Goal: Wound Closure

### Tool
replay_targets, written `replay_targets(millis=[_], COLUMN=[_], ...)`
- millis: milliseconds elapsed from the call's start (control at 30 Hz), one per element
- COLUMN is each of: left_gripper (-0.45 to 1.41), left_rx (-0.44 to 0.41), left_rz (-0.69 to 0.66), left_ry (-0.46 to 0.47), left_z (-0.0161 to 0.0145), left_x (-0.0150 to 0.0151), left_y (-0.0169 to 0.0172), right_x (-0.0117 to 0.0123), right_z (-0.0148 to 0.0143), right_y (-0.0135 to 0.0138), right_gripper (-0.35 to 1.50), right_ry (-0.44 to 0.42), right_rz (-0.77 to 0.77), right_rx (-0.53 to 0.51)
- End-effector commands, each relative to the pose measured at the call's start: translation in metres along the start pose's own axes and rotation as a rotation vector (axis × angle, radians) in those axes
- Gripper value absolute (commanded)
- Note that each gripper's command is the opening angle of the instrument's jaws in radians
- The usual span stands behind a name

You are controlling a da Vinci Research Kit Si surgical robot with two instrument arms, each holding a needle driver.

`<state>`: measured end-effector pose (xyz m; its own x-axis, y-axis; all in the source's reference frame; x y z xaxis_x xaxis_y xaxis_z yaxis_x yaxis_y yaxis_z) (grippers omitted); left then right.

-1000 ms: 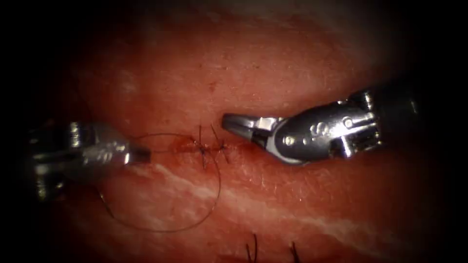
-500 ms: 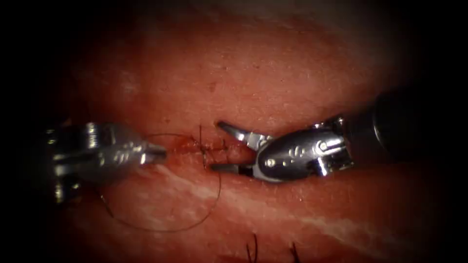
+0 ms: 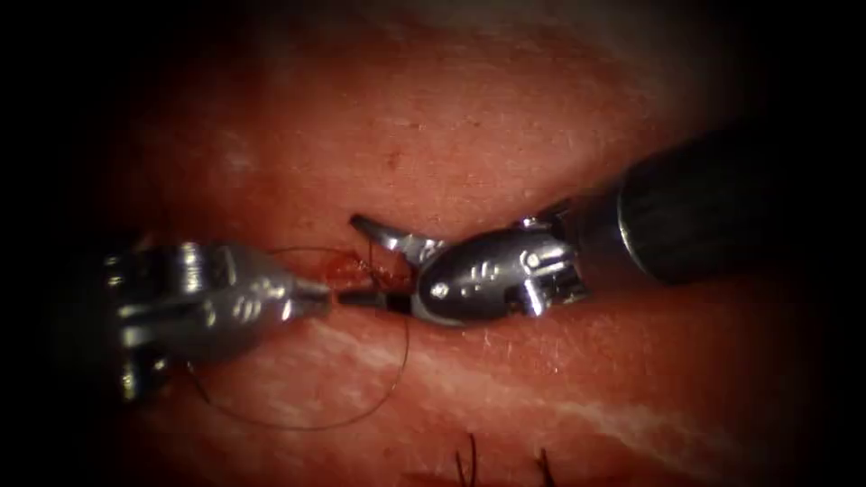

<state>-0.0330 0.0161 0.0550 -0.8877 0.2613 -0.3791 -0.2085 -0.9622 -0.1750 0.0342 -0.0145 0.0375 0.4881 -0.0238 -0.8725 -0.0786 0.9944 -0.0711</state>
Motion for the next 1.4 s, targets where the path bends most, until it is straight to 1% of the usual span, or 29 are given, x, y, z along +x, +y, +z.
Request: replay_targets(millis=[33, 167, 233, 267, 300, 333, 367, 400, 467, 633, 767, 800, 833, 867, 900, 933, 1033, 1133, 1167, 1267, 1400], left_gripper=[-0.45, -0.45, -0.45, -0.45, -0.45, -0.45, -0.45, -0.45, -0.45, -0.45, -0.45, -0.45, -0.45, -0.45, -0.45, -0.45, -0.45, -0.45, -0.45, -0.45, -0.45], left_rx=[-0.001, -0.003, -0.003, -0.002, -0.002, -0.002, -0.002, -0.002, -0.002, -0.005, -0.011, -0.014, -0.018, -0.023, -0.024, -0.026, -0.021, -0.016, -0.026, -0.069, -0.129], left_rz=[-0.001, -0.001, -0.001, 0.004, 0.004, 0.004, 0.004, 0.004, 0.004, 0.012, 0.015, 0.016, 0.018, 0.019, 0.020, 0.021, 0.025, 0.028, 0.031, 0.023, 0.012], left_ry=[0.002, 0.004, 0.004, 0.004, 0.003, 0.003, 0.003, 0.003, 0.003, 0.005, 0.010, 0.012, 0.015, 0.018, 0.022, 0.025, 0.045, 0.048, 0.061, 0.107, 0.165], left_z=[0.0009, 0.0009, 0.0008, 0.0007, 0.0007, 0.0007, 0.0006, 0.0006, 0.0004, -0.0006, -0.0015, -0.0018, -0.0021, -0.0024, -0.0027, -0.0029, -0.0037, -0.0045, -0.0047, -0.0049, -0.0043], left_x=[0.0002, 0.0003, 0.0003, 0.0004, 0.0004, 0.0004, 0.0004, 0.0005, 0.0005, 0.0004, 0.0000, -0.0001, -0.0004, -0.0006, -0.0008, -0.0010, -0.0021, -0.0041, -0.0052, -0.0077, -0.0099], left_y=[0.0003, 0.0004, 0.0004, 0.0005, 0.0006, 0.0006, 0.0006, 0.0007, 0.0008, 0.0016, 0.0022, 0.0023, 0.0024, 0.0023, 0.0021, 0.0019, 0.0016, 0.0028, 0.0036, 0.0061, 0.0087], right_x=[-0.0002, 0.0001, 0.0001, 0.0001, 0.0000, -0.0001, -0.0001, -0.0002, -0.0002, -0.0003, -0.0004, -0.0004, -0.0003, -0.0002, -0.0001, 0.0000, 0.0000, -0.0003, -0.0005, -0.0012, -0.0019], right_z=[0.0010, 0.0015, 0.0015, 0.0015, 0.0015, 0.0015, 0.0015, 0.0016, 0.0016, 0.0012, -0.0001, -0.0008, -0.0015, -0.0024, -0.0033, -0.0048, -0.0086, -0.0119, -0.0126, -0.0143, -0.0147], right_y=[-0.0015, -0.0018, -0.0017, -0.0015, -0.0015, -0.0014, -0.0014, -0.0014, -0.0013, -0.0013, -0.0012, -0.0011, -0.0010, -0.0009, -0.0007, -0.0003, 0.0006, 0.0018, 0.0021, 0.0029, 0.0031], right_gripper=[1.16, 1.16, 1.13, 1.06, 0.84, 0.54, 0.14, -0.35, -0.35, -0.35, -0.35, 0.26, 0.69, 0.96, 1.11, 1.20, 1.21, 1.23, 1.23, 1.23, 1.23], right_ry=[0.003, 0.007, 0.007, 0.009, 0.011, 0.016, 0.020, 0.020, 0.013, -0.007, -0.001, 0.000, 0.016, 0.031, 0.045, 0.043, 0.042, 0.048, 0.049, 0.038, 0.020], right_rz=[-0.002, -0.004, -0.003, -0.002, -0.002, -0.002, -0.002, -0.003, -0.002, -0.003, 0.003, 0.010, 0.010, 0.011, 0.018, 0.022, 0.032, 0.046, 0.049, 0.058, 0.061], right_rx=[0.004, 0.001, 0.001, -0.001, 0.001, 0.005, 0.015, 0.026, 0.047, 0.059, 0.068, 0.075, 0.060, 0.041, 0.010, -0.004, -0.042, -0.087, -0.093, -0.112, -0.123])
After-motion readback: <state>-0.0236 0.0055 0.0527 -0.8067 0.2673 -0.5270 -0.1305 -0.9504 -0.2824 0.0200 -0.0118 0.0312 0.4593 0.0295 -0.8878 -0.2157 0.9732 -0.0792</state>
